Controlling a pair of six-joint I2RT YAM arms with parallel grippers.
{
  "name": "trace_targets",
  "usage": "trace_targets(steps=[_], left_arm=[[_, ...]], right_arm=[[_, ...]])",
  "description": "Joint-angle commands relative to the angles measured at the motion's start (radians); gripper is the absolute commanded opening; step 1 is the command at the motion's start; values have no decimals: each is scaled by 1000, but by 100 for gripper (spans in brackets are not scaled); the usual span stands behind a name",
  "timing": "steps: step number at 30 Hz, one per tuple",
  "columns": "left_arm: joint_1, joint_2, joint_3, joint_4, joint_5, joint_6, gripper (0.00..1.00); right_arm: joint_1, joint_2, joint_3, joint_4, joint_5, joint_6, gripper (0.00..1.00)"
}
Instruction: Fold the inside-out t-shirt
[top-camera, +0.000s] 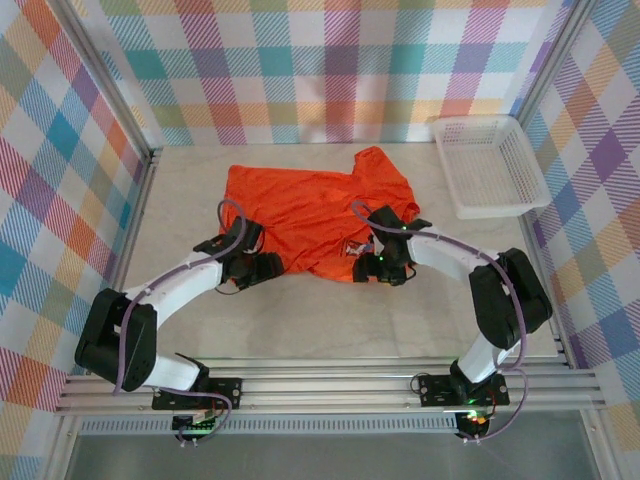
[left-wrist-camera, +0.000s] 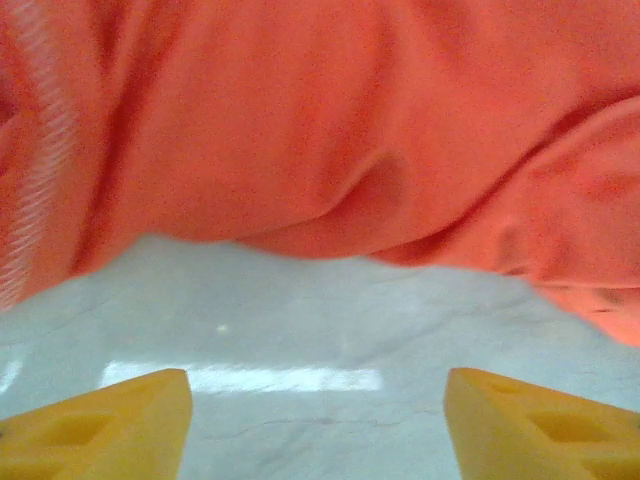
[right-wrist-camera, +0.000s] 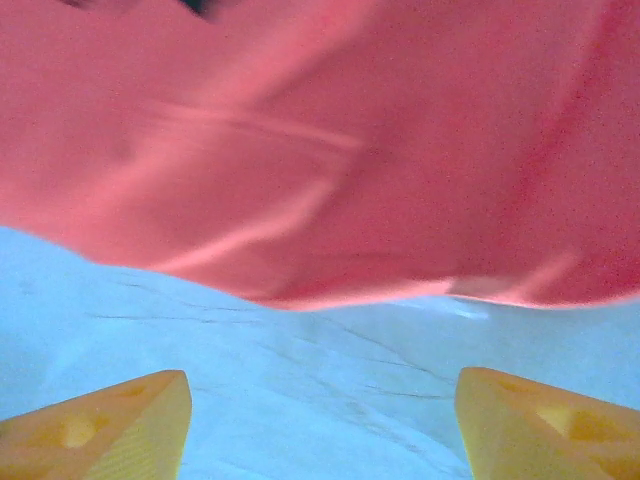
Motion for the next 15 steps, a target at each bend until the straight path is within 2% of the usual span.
trace_targets(steps=[1,7,12,14,15], left_arm=[[24,-63,5,-33,-117,8,73],[107,42,5,-15,-177,11,74],[145,163,4,38,-162,11,72],[151,203,5,75,-150,4,66],[155,220,10,81,-145,3,58]], right_arm=[[-5,-11,12,53,76,30,72],[-46,76,52,65,103,38,74],[-60,112,67,69,98,29,74],[-63,126,72,75,102,26,71],[-66,130,75,76,103,25,69]])
